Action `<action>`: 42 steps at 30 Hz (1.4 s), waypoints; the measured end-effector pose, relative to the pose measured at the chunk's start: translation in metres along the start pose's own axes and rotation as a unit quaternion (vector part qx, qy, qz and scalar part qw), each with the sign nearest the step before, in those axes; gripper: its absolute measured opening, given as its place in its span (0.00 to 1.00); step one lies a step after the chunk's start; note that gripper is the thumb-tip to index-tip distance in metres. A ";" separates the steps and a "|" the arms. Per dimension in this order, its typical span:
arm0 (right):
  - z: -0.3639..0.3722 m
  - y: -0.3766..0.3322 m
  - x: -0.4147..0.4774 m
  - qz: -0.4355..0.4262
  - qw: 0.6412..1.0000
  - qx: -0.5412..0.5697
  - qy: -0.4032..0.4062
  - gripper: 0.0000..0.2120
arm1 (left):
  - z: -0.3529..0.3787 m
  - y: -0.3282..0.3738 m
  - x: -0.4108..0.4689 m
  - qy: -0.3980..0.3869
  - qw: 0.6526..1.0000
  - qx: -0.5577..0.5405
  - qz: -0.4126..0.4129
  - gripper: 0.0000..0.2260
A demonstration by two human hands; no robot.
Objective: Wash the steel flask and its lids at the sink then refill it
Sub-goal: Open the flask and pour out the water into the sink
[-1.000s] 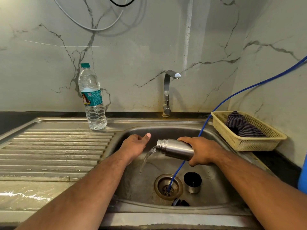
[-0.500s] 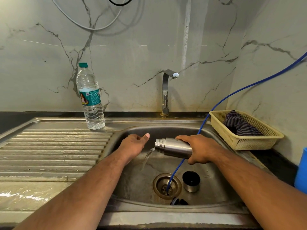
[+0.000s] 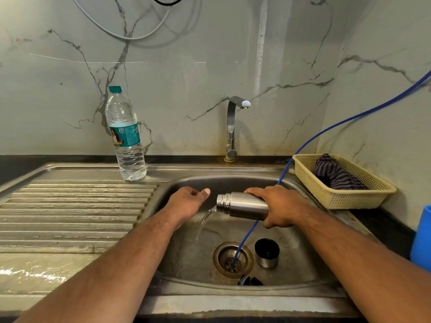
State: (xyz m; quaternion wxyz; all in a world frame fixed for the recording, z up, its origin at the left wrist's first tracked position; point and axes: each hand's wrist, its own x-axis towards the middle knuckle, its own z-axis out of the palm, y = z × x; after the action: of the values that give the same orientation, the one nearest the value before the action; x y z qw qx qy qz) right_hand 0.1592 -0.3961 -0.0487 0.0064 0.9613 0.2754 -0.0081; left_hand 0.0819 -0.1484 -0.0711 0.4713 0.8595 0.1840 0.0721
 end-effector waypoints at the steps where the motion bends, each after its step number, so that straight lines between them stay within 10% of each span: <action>1: 0.000 0.000 0.000 -0.001 1.000 -0.004 0.002 0.49 | 0.000 0.000 0.000 0.000 1.000 0.000 0.001 0.20; 42: -0.007 0.000 -0.003 -0.003 0.996 -0.079 0.044 0.47 | 0.002 0.006 -0.006 -0.004 1.000 0.010 0.013 0.08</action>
State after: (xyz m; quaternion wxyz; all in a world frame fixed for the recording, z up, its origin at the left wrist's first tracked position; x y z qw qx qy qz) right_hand 0.1567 -0.3975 -0.0417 0.0699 0.9562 0.2785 0.0559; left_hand 0.0784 -0.1551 -0.0667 0.4625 0.8669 0.1713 0.0731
